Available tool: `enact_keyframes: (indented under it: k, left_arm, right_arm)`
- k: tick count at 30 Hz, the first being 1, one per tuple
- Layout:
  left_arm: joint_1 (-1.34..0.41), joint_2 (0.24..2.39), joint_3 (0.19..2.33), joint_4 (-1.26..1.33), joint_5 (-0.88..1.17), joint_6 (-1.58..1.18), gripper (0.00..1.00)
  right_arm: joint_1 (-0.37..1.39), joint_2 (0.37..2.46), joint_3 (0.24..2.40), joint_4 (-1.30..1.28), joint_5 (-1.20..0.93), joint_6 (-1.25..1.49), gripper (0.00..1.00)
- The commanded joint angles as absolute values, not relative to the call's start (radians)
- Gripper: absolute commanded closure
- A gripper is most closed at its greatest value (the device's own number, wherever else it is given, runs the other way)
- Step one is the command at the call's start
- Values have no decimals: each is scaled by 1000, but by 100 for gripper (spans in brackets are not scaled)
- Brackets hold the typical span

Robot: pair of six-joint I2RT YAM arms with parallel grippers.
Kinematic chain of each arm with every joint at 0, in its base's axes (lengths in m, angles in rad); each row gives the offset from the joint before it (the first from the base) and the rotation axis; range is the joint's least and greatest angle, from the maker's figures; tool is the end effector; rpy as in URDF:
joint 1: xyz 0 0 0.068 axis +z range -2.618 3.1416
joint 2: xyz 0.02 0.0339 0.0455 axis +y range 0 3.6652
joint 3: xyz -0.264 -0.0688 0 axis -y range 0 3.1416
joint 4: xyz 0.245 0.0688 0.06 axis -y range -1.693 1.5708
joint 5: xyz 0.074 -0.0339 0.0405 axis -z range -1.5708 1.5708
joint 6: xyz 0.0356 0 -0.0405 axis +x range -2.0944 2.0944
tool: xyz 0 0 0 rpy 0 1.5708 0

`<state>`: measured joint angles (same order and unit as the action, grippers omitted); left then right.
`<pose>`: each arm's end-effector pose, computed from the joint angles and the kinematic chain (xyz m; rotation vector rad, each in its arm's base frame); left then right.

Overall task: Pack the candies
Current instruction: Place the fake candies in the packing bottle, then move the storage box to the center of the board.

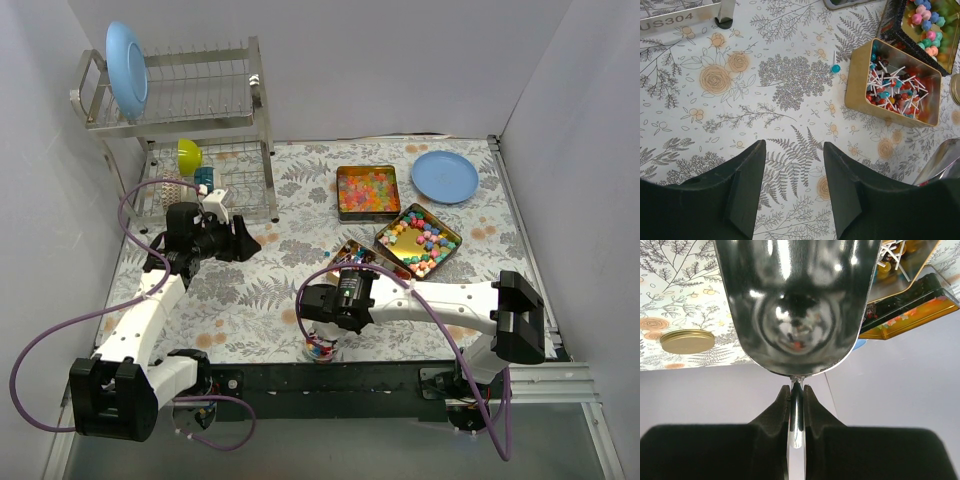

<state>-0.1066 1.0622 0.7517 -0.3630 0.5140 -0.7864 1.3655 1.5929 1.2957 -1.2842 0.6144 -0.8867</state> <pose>0.2220 -0.0414 0.2609 -0.5004 2.3020 -1.0398 0.0765 0.2666 0.2600 -2.5961 1.2318 -0.8892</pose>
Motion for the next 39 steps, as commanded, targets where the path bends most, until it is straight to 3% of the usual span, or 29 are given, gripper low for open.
enact_keyframes:
  k: [1, 13, 23, 28, 39]
  left_arm:
    - [-100, 1055, 790, -342, 538, -785, 51]
    - [-121, 1140, 850, -308, 618, -801, 52]
    - [-357, 1475, 1110, -314, 517, -724, 54]
    - [-445, 1664, 1311, -318, 382, -869, 53]
    - [-548, 2072, 1675, -330, 89, -1114, 45]
  right_arm:
    - [1377, 1591, 1315, -1308, 649, -888, 99]
    - [1303, 1502, 1331, -1307, 556, -867, 99]
    - [653, 1425, 1430, -1174, 201, -799, 99]
    - [480, 1482, 1493, -1106, 56, -680, 99]
    - [252, 1545, 1512, -1088, -6, -644, 99]
